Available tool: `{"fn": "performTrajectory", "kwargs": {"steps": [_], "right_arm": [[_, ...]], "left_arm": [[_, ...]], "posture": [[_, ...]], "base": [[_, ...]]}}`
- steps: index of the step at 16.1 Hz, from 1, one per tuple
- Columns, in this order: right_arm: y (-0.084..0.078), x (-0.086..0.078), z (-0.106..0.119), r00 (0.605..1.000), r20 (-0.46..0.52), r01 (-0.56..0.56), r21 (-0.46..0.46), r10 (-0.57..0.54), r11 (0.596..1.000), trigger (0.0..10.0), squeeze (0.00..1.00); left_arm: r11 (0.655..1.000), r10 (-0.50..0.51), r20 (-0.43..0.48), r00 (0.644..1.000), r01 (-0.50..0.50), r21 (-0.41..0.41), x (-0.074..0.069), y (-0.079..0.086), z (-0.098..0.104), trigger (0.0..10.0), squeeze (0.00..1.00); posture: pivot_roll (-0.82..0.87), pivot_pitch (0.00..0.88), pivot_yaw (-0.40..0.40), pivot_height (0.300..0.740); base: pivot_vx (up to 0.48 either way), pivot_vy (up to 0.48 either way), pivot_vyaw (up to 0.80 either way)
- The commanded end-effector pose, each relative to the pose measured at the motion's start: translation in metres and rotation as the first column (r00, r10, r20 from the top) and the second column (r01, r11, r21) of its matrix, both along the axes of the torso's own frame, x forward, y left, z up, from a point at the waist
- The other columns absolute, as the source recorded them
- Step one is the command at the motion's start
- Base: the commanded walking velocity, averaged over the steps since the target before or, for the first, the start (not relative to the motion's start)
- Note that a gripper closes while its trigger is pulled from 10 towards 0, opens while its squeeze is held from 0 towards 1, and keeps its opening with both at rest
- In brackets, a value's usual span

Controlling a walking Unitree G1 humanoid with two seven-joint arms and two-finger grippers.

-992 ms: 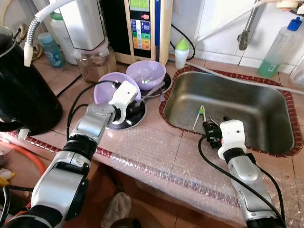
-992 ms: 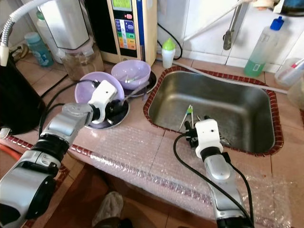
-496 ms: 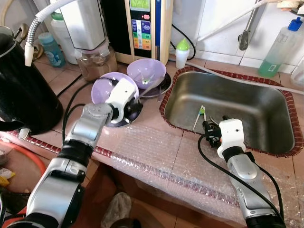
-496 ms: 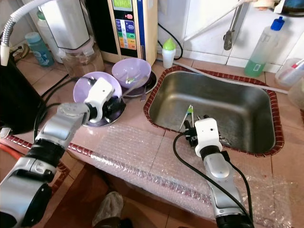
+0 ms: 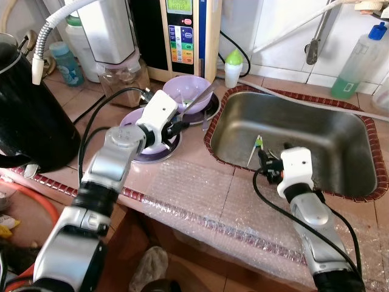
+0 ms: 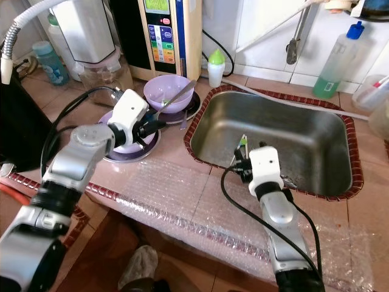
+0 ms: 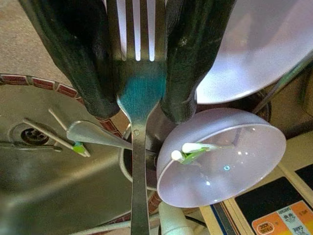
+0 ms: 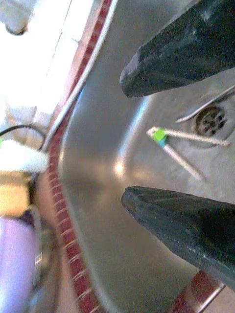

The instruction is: Kitchen organization

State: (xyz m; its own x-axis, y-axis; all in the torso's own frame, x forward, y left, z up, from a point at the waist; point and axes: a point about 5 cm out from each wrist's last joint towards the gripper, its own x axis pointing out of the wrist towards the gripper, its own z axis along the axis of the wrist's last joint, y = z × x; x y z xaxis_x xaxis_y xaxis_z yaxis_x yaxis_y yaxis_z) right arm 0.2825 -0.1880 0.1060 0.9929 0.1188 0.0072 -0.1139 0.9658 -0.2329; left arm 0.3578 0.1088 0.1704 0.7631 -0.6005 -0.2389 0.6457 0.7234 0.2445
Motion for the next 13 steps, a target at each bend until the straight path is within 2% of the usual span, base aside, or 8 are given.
{"fn": "performTrajectory", "kwargs": {"steps": [1, 2, 3, 4, 7, 9, 10, 13], "right_arm": [[0.001, 0.002, 0.008, 0.999, 0.035, -0.016, 0.028, 0.015, 0.999, 10.0, 0.0], [0.004, 0.004, 0.013, 0.998, 0.048, -0.043, 0.066, 0.04, 0.997, 10.0, 0.0], [0.008, 0.006, 0.018, 0.996, 0.059, -0.076, 0.112, 0.07, 0.991, 10.0, 0.0], [0.012, 0.009, 0.025, 0.993, 0.065, -0.111, 0.231, 0.098, 0.967, 10.0, 0.0], [0.032, 0.019, 0.054, 0.961, 0.129, -0.278, 0.488, 0.246, 0.828, 10.0, 0.0], [0.049, 0.023, 0.07, 0.916, 0.181, -0.394, 0.571, 0.357, 0.72, 10.0, 0.0], [0.051, 0.024, 0.071, 0.913, 0.185, -0.4, 0.582, 0.364, 0.708, 10.0, 0.0], [0.062, 0.027, 0.075, 0.886, 0.194, -0.436, 0.654, 0.42, 0.619, 10.0, 0.0]], "left_arm": [[1.0, 0.008, 0.03, 1.0, -0.008, -0.011, -0.001, 0.002, 0.005, 0.0, 0.0], [1.0, 0.01, 0.038, 0.999, -0.01, -0.007, -0.003, 0.002, 0.003, 0.5, 0.0], [1.0, 0.016, 0.057, 0.998, -0.016, -0.003, -0.004, 0.003, 0.003, 0.4, 0.0], [1.0, 0.023, 0.077, 0.997, -0.022, -0.011, -0.004, 0.004, 0.004, 0.0, 0.0], [0.999, 0.017, 0.117, 0.993, -0.013, -0.035, -0.007, 0.003, 0.004, 0.0, 0.0], [0.999, -0.032, 0.117, 0.993, 0.035, -0.027, -0.013, -0.007, -0.001, 0.0, 0.0], [0.999, -0.035, 0.118, 0.992, 0.038, -0.029, -0.014, -0.008, -0.002, 0.0, 0.0], [0.993, -0.102, 0.136, 0.985, 0.108, -0.042, -0.021, -0.021, -0.001, 0.0, 0.0]], "posture": [[-0.08, 0.0, 0.069, 0.74], [-0.08, 0.0, 0.065, 0.74], [-0.08, 0.0, 0.062, 0.74], [-0.07, 0.0, 0.06, 0.74], [-0.07, 0.0, 0.051, 0.74], [-0.07, 0.0, 0.046, 0.74], [-0.06, 0.0, 0.044, 0.74], [-0.06, 0.0, 0.043, 0.74]], "base": [[0.0, 0.0, 0.0], [0.0, 0.0, 0.0], [0.0, 0.0, 0.0], [0.0, 0.0, 0.0], [0.0, 0.0, 0.0], [0.0, 0.0, 0.0], [0.0, 0.0, 0.0], [0.0, 0.0, 0.0]]}}
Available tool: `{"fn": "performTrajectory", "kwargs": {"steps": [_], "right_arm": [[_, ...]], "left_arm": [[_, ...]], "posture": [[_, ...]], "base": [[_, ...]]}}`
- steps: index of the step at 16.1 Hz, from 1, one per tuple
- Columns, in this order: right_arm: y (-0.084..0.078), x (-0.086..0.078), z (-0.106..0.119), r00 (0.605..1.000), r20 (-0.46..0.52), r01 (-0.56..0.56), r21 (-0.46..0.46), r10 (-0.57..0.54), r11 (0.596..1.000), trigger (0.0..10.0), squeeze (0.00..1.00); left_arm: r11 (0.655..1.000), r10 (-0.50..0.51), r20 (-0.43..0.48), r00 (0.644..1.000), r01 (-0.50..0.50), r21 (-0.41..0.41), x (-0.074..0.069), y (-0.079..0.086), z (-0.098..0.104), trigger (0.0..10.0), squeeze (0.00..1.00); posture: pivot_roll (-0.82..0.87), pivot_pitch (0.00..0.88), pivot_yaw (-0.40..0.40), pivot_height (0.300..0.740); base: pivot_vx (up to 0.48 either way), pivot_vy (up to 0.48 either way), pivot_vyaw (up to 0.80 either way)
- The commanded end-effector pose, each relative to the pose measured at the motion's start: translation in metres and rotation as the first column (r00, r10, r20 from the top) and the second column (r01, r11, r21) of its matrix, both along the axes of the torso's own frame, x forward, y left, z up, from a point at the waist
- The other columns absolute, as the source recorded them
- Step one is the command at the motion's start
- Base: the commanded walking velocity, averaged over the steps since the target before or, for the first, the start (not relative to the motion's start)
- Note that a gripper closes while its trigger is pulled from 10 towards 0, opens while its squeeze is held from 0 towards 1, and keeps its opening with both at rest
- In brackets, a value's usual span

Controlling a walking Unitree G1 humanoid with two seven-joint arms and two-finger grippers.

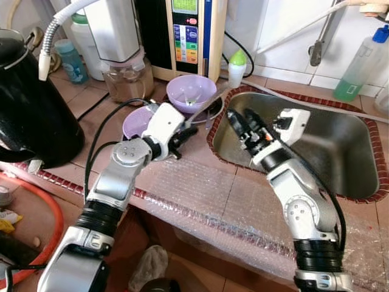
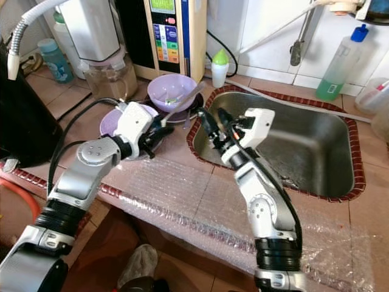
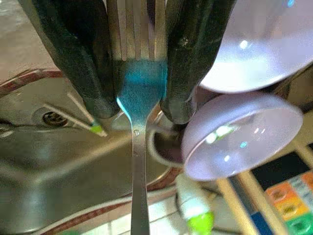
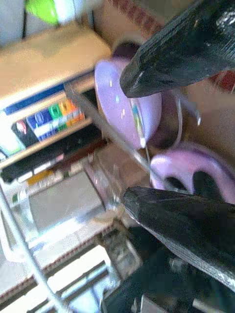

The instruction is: Kitchen organization

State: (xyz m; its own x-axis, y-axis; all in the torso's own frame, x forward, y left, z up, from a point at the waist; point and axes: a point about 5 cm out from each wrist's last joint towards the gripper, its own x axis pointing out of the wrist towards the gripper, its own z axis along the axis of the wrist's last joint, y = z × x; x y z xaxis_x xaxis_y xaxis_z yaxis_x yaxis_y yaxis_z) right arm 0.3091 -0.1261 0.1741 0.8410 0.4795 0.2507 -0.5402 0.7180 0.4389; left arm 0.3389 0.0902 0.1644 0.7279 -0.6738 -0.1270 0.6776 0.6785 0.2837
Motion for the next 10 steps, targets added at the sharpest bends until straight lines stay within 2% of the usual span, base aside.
{"fn": "performTrajectory", "kwargs": {"steps": [1, 4, 5, 8, 9, 10], "right_arm": [[0.01, 0.008, 0.008, 0.999, -0.001, -0.053, 0.035, 0.053, 0.998, 10.0, 0.0], [0.018, 0.018, 0.009, 0.998, -0.031, -0.052, 0.083, 0.055, 0.995, 10.0, 0.0], [0.028, 0.025, 0.009, 0.997, -0.044, -0.062, 0.086, 0.066, 0.994, 10.0, 0.0], [0.039, 0.037, 0.006, 0.996, -0.086, -0.033, 0.081, 0.04, 0.996, 10.0, 0.0], [0.04, 0.042, 0.007, 0.995, -0.101, -0.004, 0.088, 0.013, 0.996, 0.0, 0.0], [0.04, 0.044, 0.007, 0.994, -0.109, 0.011, 0.091, -0.001, 0.996, 0.0, 0.0]], "left_arm": [[0.998, -0.065, 0.04, 0.997, 0.065, -0.005, -0.007, -0.01, 0.004, 0.5, 0.0], [0.995, -0.097, 0.043, 0.994, 0.098, -0.012, -0.011, -0.015, 0.004, 0.6, 0.0], [0.994, -0.108, 0.048, 0.993, 0.109, -0.016, -0.012, -0.018, 0.004, 0.9, 0.0], [0.993, -0.114, 0.065, 0.991, 0.115, -0.023, -0.013, -0.02, 0.007, 0.7, 0.0], [0.993, -0.114, 0.069, 0.991, 0.116, -0.025, -0.013, -0.02, 0.008, 0.7, 0.0], [0.994, -0.107, 0.071, 0.992, 0.109, -0.028, -0.013, -0.02, 0.008, 0.8, 0.0]], "posture": [[-0.05, 0.0, 0.045, 0.74], [-0.05, 0.0, 0.043, 0.74], [-0.04, 0.0, 0.042, 0.74], [-0.04, 0.0, 0.038, 0.74], [-0.03, 0.0, 0.035, 0.74], [-0.03, 0.0, 0.034, 0.74]], "base": [[0.0, 0.0, 0.0], [0.0, 0.0, 0.0], [0.0, 0.0, 0.0], [0.0, 0.0, 0.0], [0.0, 0.0, 0.0], [0.0, 0.0, 0.0]]}}
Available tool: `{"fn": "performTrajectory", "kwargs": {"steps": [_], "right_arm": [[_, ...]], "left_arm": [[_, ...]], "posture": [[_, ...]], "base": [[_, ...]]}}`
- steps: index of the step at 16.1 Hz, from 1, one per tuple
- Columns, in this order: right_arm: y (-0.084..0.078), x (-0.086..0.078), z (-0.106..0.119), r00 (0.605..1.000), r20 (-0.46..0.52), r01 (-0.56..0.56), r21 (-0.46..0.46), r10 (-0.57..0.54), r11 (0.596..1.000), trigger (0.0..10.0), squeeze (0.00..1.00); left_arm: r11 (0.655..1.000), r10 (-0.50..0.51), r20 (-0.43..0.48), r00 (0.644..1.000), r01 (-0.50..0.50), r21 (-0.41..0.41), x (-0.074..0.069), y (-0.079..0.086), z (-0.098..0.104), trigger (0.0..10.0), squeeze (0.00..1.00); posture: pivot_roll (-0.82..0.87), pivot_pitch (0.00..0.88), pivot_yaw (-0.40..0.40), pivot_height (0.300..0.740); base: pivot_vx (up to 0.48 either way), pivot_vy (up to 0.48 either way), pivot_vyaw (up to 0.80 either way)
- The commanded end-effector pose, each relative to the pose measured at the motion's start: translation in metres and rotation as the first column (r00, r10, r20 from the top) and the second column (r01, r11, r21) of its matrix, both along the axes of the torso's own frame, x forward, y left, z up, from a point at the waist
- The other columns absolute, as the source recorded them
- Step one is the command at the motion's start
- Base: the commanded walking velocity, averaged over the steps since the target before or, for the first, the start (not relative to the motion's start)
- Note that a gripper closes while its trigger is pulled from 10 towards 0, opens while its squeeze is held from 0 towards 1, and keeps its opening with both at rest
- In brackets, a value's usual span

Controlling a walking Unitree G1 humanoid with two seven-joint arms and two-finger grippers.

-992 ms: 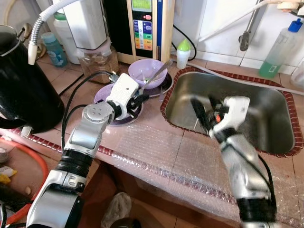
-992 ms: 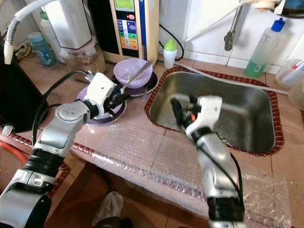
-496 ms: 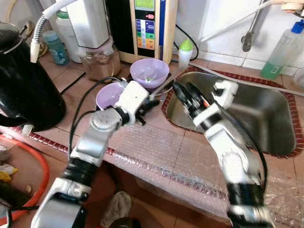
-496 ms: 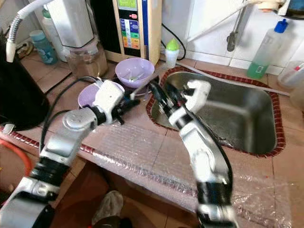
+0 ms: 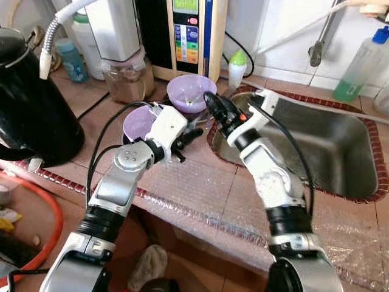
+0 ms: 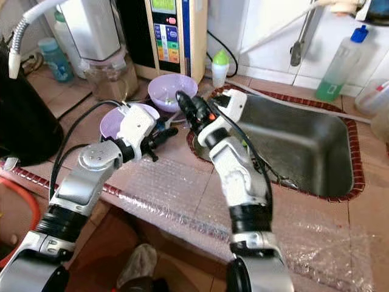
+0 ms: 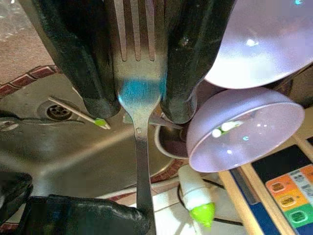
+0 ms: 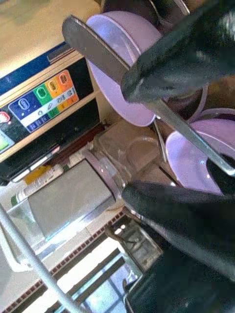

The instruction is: Kitchen organization

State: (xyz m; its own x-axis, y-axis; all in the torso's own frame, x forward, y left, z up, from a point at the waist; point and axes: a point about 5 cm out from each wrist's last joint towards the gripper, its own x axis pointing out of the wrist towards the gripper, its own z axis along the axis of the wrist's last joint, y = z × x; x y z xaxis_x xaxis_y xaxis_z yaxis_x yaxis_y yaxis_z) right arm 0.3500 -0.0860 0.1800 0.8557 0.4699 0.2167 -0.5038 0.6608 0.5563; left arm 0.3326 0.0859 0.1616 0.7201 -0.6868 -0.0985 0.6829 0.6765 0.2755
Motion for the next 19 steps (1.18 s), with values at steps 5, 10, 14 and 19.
{"fn": "performTrajectory", "kwargs": {"steps": [5, 10, 14, 19], "right_arm": [[0.0, 0.002, -0.007, 0.999, -0.052, 0.006, 0.008, -0.006, 1.0, 10.0, 0.0], [-0.004, 0.003, -0.009, 0.997, -0.071, 0.03, 0.044, -0.027, 0.999, 10.0, 1.0], [-0.023, 0.001, -0.006, 0.989, 0.047, 0.147, -0.095, -0.143, 0.985, 10.0, 0.75], [-0.046, 0.0, 0.007, 0.953, 0.106, 0.29, -0.048, -0.284, 0.956, 10.0, 0.0]], "left_arm": [[0.998, -0.056, 0.072, 0.996, 0.058, -0.018, -0.003, -0.011, 0.013, 0.9, 0.0], [0.999, -0.048, 0.071, 0.996, 0.049, -0.013, -0.002, -0.012, 0.012, 1.9, 0.0], [1.0, -0.021, 0.072, 0.997, 0.022, -0.006, 0.001, -0.009, 0.012, 2.8, 0.0], [1.0, 0.008, 0.084, 0.996, -0.008, -0.008, 0.003, -0.007, 0.014, 3.7, 0.0]], "posture": [[-0.03, 0.0, 0.032, 0.74], [-0.04, 0.0, 0.038, 0.74], [-0.03, 0.0, 0.039, 0.74], [-0.03, 0.0, 0.044, 0.74]], "base": [[0.0, 0.0, 0.0], [0.0, 0.0, 0.0], [0.0, 0.0, 0.0], [0.0, 0.0, 0.0]]}}
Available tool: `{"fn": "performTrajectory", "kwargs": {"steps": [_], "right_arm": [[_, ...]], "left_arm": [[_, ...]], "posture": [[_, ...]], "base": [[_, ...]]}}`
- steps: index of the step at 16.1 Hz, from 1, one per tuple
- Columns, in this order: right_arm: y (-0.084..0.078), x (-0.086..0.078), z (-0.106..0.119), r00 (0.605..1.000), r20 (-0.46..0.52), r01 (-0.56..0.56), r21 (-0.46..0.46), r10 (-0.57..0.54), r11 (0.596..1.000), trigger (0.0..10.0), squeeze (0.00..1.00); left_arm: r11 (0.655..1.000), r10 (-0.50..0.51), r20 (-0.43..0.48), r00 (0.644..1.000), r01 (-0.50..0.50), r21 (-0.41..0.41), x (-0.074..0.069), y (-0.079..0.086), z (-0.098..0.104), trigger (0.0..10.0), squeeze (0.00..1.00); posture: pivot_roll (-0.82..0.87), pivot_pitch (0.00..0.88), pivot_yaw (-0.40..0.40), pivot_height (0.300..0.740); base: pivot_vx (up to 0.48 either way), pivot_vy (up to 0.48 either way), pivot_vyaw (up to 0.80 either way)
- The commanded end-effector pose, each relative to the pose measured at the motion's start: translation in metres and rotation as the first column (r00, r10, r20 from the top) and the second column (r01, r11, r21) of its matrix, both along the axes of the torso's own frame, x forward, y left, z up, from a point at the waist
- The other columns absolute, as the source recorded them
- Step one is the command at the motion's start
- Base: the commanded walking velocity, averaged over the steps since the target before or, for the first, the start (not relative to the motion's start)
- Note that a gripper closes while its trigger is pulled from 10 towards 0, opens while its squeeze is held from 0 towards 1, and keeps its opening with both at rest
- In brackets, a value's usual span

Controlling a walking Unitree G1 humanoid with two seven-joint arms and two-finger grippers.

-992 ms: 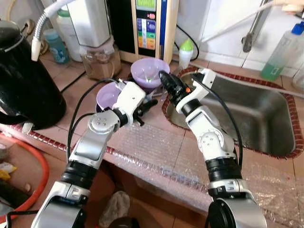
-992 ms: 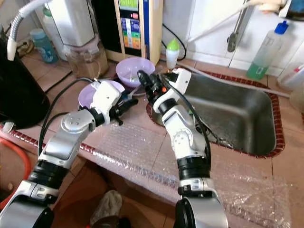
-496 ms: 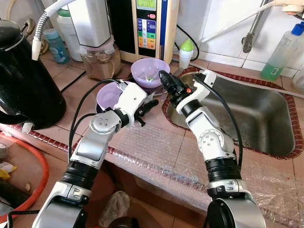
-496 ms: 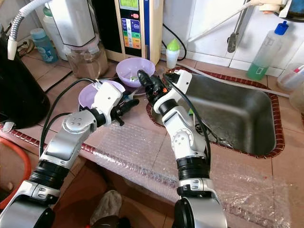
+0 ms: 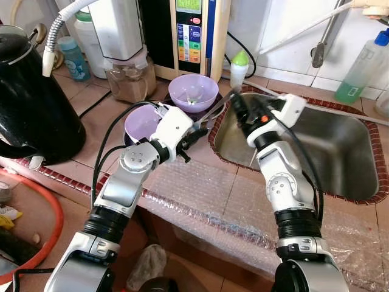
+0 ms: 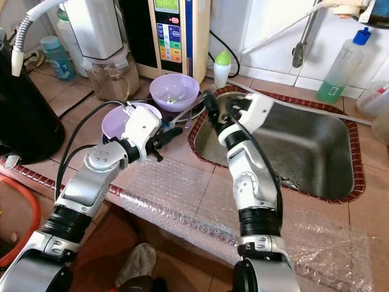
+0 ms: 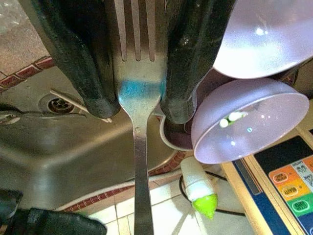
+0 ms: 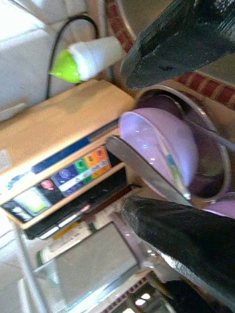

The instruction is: Kitchen organization

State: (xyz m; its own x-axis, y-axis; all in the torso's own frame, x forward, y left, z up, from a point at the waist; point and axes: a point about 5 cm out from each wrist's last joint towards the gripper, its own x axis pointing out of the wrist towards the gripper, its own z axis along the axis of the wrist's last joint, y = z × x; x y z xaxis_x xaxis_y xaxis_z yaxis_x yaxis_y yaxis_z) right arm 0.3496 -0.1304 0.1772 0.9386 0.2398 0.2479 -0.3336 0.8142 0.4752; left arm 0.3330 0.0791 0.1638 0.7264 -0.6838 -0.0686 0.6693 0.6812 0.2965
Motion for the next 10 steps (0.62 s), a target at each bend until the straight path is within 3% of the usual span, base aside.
{"fn": "performTrajectory", "kwargs": {"steps": [1, 4, 8, 9, 10], "right_arm": [[-0.004, 0.001, 0.01, 0.999, 0.025, 0.025, 0.023, -0.025, 0.999, 10.0, 0.0], [0.012, -0.001, -0.004, 0.996, -0.047, -0.074, 0.078, 0.078, 0.994, 10.0, 0.0], [0.038, 0.003, -0.006, 0.984, -0.074, -0.15, 0.122, 0.159, 0.981, 10.0, 0.0], [0.044, 0.006, -0.004, 0.982, -0.072, -0.165, 0.137, 0.176, 0.977, 0.0, 0.0], [0.046, 0.008, -0.003, 0.981, -0.077, -0.166, 0.143, 0.178, 0.976, 0.0, 0.0]], "left_arm": [[1.0, 0.002, 0.051, 0.999, -0.002, -0.004, 0.003, 0.0, 0.012, 3.8, 0.0], [1.0, -0.024, 0.054, 0.998, 0.024, -0.012, 0.002, -0.004, 0.012, 3.9, 0.0], [0.997, -0.077, 0.058, 0.995, 0.079, -0.027, -0.004, -0.012, 0.014, 4.1, 0.0], [0.996, -0.086, 0.052, 0.995, 0.087, -0.021, -0.006, -0.012, 0.011, 4.2, 0.0], [0.996, -0.087, 0.052, 0.995, 0.088, -0.02, -0.006, -0.013, 0.011, 4.2, 0.0]], "posture": [[-0.03, 0.0, 0.044, 0.74], [-0.04, 0.0, 0.047, 0.74], [-0.03, 0.0, 0.044, 0.74], [-0.03, 0.0, 0.044, 0.74], [-0.03, 0.0, 0.042, 0.74]], "base": [[0.0, 0.0, 0.0], [0.0, 0.0, 0.0], [0.0, 0.0, 0.0], [0.0, 0.0, 0.0], [0.0, 0.0, 0.0]]}}
